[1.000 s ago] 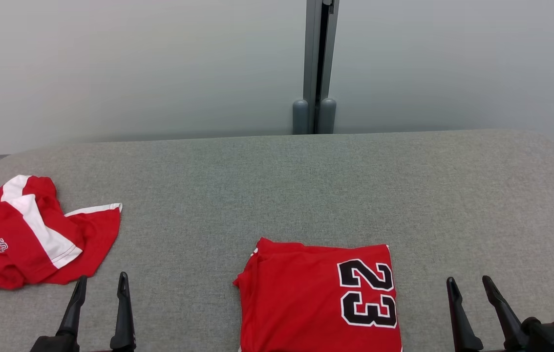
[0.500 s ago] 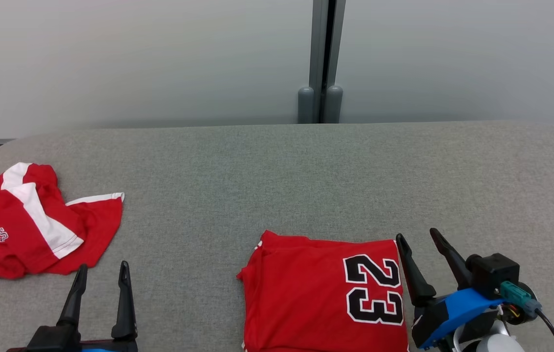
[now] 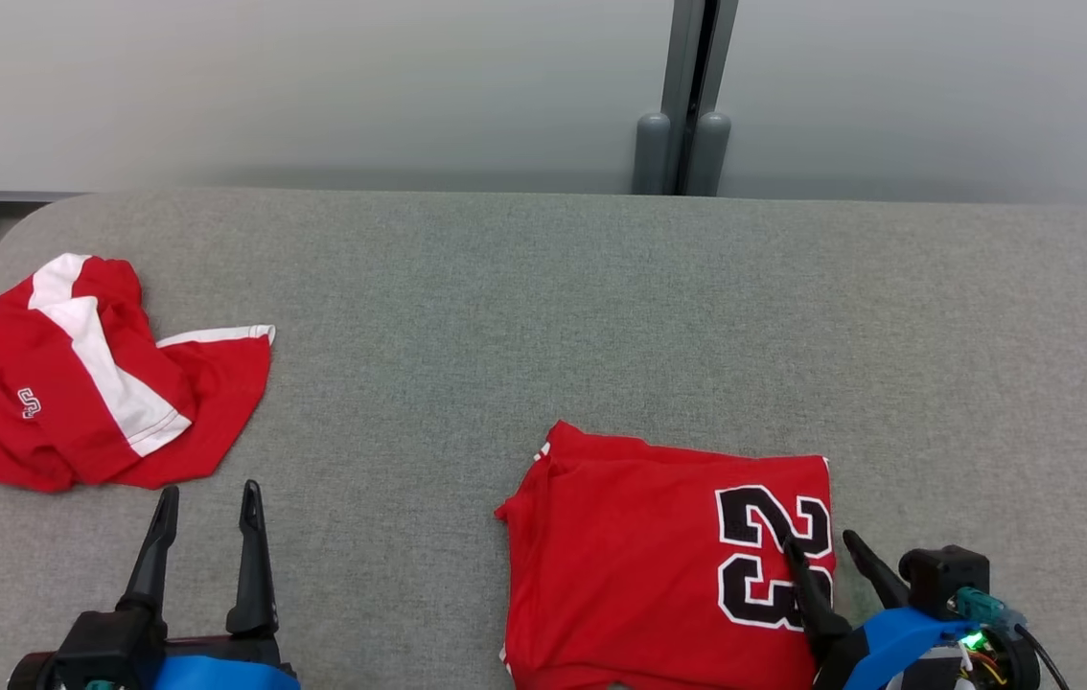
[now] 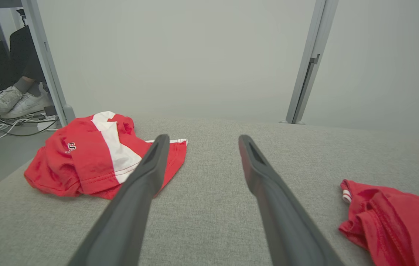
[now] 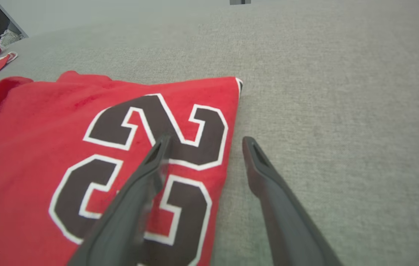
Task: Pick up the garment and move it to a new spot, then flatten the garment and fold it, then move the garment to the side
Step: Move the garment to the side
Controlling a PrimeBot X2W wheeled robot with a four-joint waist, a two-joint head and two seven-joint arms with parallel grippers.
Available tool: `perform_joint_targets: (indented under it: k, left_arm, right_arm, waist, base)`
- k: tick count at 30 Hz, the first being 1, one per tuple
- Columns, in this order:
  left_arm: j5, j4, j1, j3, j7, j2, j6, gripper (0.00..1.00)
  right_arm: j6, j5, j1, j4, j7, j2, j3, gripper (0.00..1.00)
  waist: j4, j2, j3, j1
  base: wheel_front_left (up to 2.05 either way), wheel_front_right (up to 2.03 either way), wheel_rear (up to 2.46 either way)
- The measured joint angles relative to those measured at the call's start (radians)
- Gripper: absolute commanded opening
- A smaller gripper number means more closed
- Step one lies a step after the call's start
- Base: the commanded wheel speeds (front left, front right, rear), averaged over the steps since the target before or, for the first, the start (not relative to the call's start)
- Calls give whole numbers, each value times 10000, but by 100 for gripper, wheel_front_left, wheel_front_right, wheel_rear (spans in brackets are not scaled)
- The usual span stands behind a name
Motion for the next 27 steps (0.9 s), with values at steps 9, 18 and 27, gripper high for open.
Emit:
perform_joint_targets:
  k: [9,18,27]
  left_arm:
    - [69,67,-252,44,-2,-86,-46,100]
    - [77,113,-354,38,0,-198,-115,100]
    - [86,146,-350,50,0,-263,-134,100]
  right_arm:
    - [-2,495,-460,1197,-499,-8,460,100]
    - [-15,1498,-634,1655,-1026,-75,1383,24]
    - [0,1377,-841,2115,-1254,-15,1402,0]
  waist:
    - [79,0,335,-1]
    - [106,-1,374,-1]
    - [112,-1,280,-1]
  base:
    - [0,0,0]
    - [0,0,0]
    - [0,0,0]
